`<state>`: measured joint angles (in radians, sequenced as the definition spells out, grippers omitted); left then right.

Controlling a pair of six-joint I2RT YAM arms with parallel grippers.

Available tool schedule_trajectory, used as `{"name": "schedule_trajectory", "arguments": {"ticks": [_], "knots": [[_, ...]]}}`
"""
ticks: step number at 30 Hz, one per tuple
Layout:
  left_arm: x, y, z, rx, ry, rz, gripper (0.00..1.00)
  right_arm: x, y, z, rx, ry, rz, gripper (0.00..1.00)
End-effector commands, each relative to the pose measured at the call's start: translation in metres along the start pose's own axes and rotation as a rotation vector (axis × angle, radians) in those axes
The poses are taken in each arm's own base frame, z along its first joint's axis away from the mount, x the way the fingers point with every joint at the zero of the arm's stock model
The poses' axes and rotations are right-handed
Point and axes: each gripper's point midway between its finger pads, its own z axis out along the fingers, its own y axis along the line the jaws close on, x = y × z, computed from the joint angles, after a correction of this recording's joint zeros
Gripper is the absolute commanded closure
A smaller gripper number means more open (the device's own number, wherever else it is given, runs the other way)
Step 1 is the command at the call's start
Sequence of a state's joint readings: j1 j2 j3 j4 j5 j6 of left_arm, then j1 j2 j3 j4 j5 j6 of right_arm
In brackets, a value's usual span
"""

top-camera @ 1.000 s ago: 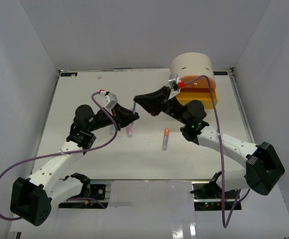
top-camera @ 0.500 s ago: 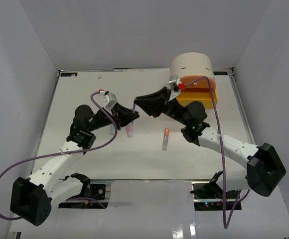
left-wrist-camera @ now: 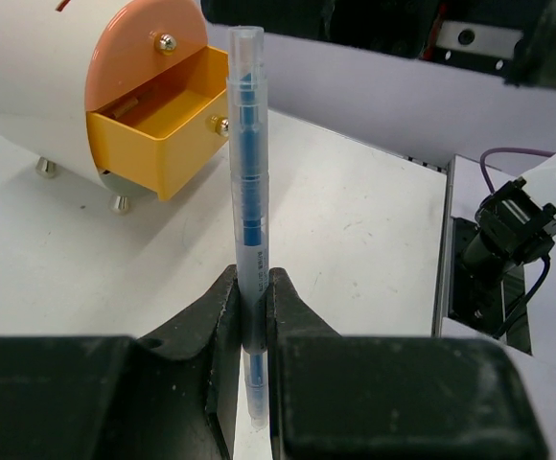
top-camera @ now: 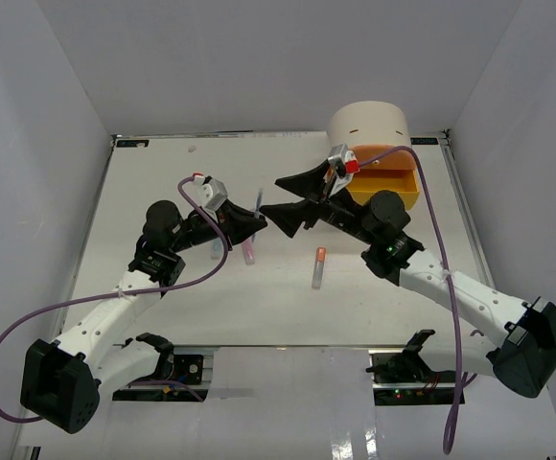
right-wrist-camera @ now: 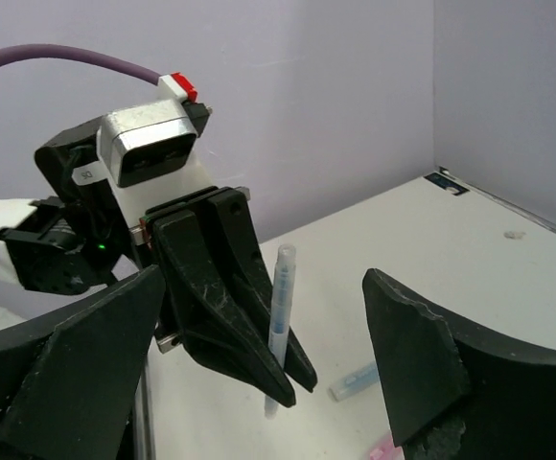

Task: Sort the stationery into containers
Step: Close the pen cap on the pen.

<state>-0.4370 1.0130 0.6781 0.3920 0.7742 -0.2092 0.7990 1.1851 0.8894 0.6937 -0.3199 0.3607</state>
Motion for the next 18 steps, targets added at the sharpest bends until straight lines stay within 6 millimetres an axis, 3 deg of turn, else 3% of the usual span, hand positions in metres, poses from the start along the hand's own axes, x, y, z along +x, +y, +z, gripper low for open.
{"name": "schedule_trajectory", "arguments": {"ticks": [1, 3, 4, 8, 18], "knots": [[0.001, -0.001, -0.001, 0.007, 0.026, 0.033, 1.0, -0.027, -0.01, -0.001, 0.102, 0.024, -0.081, 0.1], [0.003, 0.0, -0.001, 0.007, 0.039, 0.046, 1.0, -0.023, -0.013, -0.002, 0.129, 0.079, -0.082, 0.1], [0.003, 0.001, -0.001, 0.004, 0.044, 0.049, 1.0, -0.034, -0.012, 0.001, 0.132, 0.069, -0.092, 0.1], [0.009, 0.003, -0.002, -0.004, 0.067, 0.042, 1.0, -0.038, -0.015, 0.008, 0.152, 0.113, -0.071, 0.0], [0.013, 0.004, -0.005, -0.024, 0.082, 0.039, 1.0, 0.001, -0.029, 0.03, 0.189, 0.251, 0.001, 0.24]]}}
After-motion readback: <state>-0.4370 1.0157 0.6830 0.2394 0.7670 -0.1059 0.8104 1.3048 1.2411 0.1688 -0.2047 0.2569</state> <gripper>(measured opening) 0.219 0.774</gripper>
